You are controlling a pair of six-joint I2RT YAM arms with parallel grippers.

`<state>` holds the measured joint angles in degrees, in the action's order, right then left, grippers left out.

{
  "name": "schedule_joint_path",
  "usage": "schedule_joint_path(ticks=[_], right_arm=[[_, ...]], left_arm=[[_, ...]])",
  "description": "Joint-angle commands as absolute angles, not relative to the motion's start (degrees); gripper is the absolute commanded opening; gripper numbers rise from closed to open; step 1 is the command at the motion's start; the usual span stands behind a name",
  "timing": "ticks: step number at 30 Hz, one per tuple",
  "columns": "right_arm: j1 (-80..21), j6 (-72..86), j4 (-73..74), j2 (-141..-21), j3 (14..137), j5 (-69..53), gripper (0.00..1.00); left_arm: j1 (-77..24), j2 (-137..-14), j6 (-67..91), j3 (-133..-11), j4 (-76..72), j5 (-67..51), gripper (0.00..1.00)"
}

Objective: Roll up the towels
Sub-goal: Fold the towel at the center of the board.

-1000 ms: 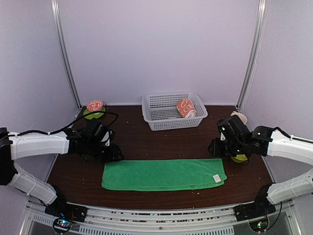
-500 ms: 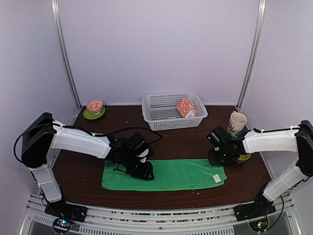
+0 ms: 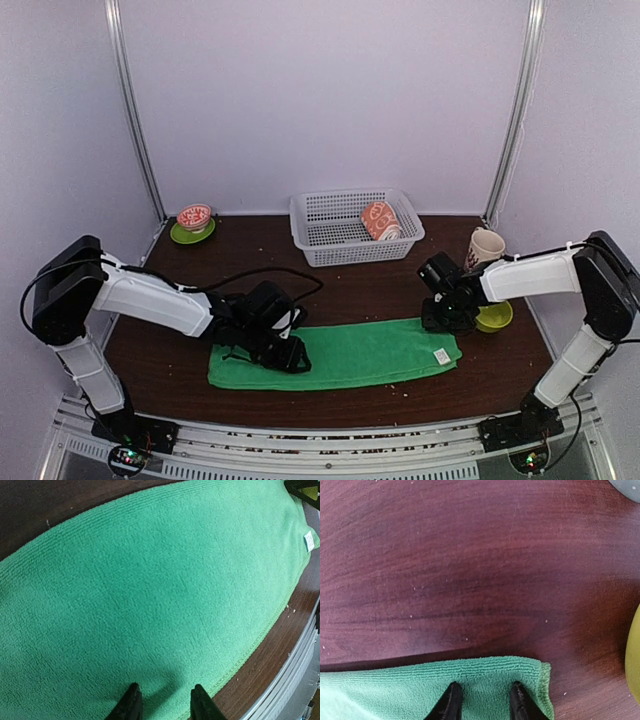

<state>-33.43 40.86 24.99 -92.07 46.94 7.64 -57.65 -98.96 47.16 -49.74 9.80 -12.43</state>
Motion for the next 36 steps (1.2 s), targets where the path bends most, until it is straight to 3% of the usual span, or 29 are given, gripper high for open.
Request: schedule_joint_path(ticks=[1, 9, 15, 22, 36], right_arm=[[-32.17, 40.26, 25.8, -92.99, 48.78, 7.53, 0.38], [-32.42, 36.66, 30.1, -83.27, 52.0, 3.5, 0.55], [-33.12, 36.71, 33.06, -71.48, 50.22, 1.6, 0.63], [-35.3, 43.05, 31.17, -59.05, 37.26, 0.18, 0.62], [-37.24, 55.28, 28.78, -56.16, 23.94, 2.96, 0.54]], left_arm=[[-58.54, -101.1, 48.43, -44.66, 16.21, -12.61, 0.35], [-58.54, -97.87, 46.2, -53.89, 20.72, -9.7, 0.43], [-58.54, -94.16, 45.21, -60.69, 21.17, -7.15, 0.53], [-58.36, -93.85, 43.43, -65.47, 20.69, -2.05, 0.51], [-57.22, -94.85, 44.84, -63.8, 20.04, -0.01, 0.47]])
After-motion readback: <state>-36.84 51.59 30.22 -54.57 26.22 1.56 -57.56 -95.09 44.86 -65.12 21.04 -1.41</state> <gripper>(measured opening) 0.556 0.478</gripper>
